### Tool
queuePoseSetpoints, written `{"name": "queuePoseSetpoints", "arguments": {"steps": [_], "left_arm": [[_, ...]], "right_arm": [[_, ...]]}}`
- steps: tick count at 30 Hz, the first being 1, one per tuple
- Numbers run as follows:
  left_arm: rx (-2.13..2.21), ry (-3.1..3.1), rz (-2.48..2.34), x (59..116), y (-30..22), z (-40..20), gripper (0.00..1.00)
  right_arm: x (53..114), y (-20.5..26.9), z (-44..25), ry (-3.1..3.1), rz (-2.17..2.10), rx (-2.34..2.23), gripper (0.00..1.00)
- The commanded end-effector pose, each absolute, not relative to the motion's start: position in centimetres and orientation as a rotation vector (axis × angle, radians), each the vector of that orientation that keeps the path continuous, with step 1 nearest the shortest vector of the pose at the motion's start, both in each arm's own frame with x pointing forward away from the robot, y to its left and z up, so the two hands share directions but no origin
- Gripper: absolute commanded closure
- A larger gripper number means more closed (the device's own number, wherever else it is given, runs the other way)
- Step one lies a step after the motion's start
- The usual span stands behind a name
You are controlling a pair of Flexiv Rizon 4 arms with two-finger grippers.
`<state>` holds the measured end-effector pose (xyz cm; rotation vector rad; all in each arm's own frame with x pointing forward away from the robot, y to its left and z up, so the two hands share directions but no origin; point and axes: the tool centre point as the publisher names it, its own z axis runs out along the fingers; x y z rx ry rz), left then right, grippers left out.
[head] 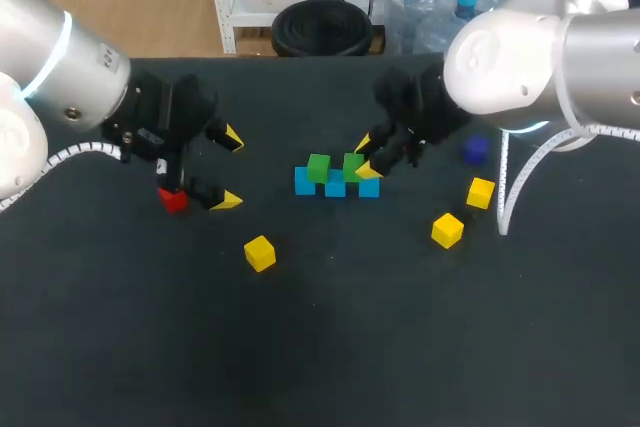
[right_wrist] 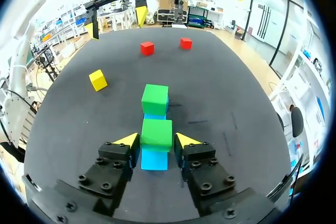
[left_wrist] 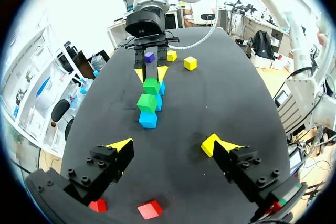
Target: Place the blue cubes, place green cubes on the blue cubes, place the yellow cubes on the green cubes, then place the red cubes on the yellow cubes, and place purple cube on the red cubes.
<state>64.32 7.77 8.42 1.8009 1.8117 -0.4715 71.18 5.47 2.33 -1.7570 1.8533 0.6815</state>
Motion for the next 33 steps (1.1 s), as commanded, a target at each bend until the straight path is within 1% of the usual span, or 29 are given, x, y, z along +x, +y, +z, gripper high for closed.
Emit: {"name": "queuePoseSetpoints", "arguments": {"steps": [1,3,4,5,6,8,9,10,12,19,20,22,31,33], "left_arm": [[1.800,1.806,-0.473,64.32,7.87,8.35,0.00],[1.800,1.806,-0.473,64.32,7.87,8.35,0.00],[1.800,1.806,-0.473,64.32,7.87,8.35,0.00],[1.800,1.806,-0.473,64.32,7.87,8.35,0.00],[1.800,1.806,-0.473,64.32,7.87,8.35,0.00],[1.800,1.806,-0.473,64.32,7.87,8.35,0.00],[1.800,1.806,-0.473,64.32,7.87,8.35,0.00],[1.800,1.806,-0.473,64.32,7.87,8.35,0.00],[1.800,1.806,-0.473,64.32,7.87,8.35,0.00],[1.800,1.806,-0.473,64.32,7.87,8.35,0.00],[1.800,1.806,-0.473,64.32,7.87,8.35,0.00],[1.800,1.806,-0.473,64.32,7.87,8.35,0.00],[1.800,1.806,-0.473,64.32,7.87,8.35,0.00],[1.800,1.806,-0.473,64.32,7.87,8.35,0.00]], "right_arm": [[71.36,5.48,2.27,1.850,0.689,-1.759,0.57],[71.40,5.49,2.25,1.850,0.689,-1.759,0.53],[71.41,5.50,2.24,1.849,0.690,-1.760,0.55],[71.42,5.51,2.24,1.848,0.691,-1.760,0.59],[71.43,5.52,2.23,1.848,0.690,-1.761,0.60],[71.45,5.54,2.22,1.845,0.692,-1.761,0.70],[71.48,5.56,2.20,1.845,0.692,-1.761,0.70],[71.48,5.57,2.19,1.846,0.692,-1.761,0.68],[71.51,5.61,2.18,1.844,0.692,-1.761,0.68],[71.55,5.68,2.18,1.845,0.694,-1.760,0.64],[71.55,5.68,2.17,1.845,0.694,-1.760,0.65],[71.54,5.71,2.15,1.843,0.695,-1.761,0.71],[71.39,5.80,2.18,1.842,0.697,-1.763,0.66],[71.35,5.78,2.20,1.841,0.697,-1.763,0.67]]}}
